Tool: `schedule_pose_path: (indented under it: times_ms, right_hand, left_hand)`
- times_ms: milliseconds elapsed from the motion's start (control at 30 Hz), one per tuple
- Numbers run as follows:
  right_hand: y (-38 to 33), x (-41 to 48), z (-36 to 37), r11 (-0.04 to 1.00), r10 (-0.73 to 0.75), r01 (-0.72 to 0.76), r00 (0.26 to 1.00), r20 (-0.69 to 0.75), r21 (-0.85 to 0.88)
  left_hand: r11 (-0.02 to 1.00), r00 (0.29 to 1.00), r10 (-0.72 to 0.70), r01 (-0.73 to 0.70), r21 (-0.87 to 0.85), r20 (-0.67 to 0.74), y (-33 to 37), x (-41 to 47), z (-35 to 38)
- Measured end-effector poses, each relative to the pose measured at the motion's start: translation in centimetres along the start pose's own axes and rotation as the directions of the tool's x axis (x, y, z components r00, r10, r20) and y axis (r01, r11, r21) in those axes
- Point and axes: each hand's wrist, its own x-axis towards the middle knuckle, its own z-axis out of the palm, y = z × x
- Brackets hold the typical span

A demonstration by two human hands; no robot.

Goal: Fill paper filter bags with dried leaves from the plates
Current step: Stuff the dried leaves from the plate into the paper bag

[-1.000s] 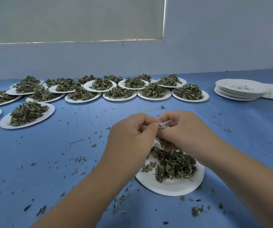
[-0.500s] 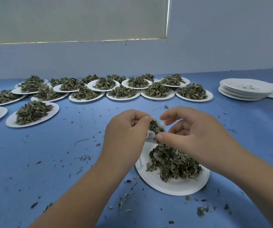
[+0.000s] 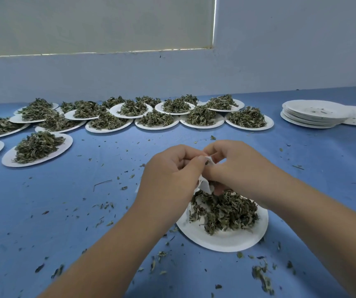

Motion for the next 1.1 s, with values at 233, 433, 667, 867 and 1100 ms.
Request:
schedule_pose_path:
  times_ms: [233,433,667,867,1100]
  right_hand:
    - [-0.2,1.7,0.7,0.993,-0.046,0.04,0.997,-0.056,-0.113]
    - [0.4,0.1,-1.5,0.916,-0.024,-0.1,0.953,0.301,0.389]
    - [0.4,0.0,-0.8,0.864,0.002,-0.144,0.959,0.285,0.482]
    - [-0.4,0.8,0.2,0.992,0.038,-0.038,0.999,0.005,0.118]
    - [-0.7,1.5,0.7,0.998,-0.061,0.061,0.998,0.027,0.0]
  left_hand:
    - [0.996,1.0,-0.02,0.019,-0.082,-0.007,0.0,0.3,-0.5]
    - [0.997,0.995,0.007,-0.015,-0.072,-0.104,-0.1,0.5,-1.0]
    - [0.999,0.997,0.016,-0.018,-0.035,-0.078,0.2,0.0,-0.4]
    - [0.989,0.993,0.108,-0.102,0.109,-0.054,0.5,-0.5,-0.1]
    - [0.984,0.989,0.108,-0.091,0.152,-0.102,0.4,-0.2,-0.9]
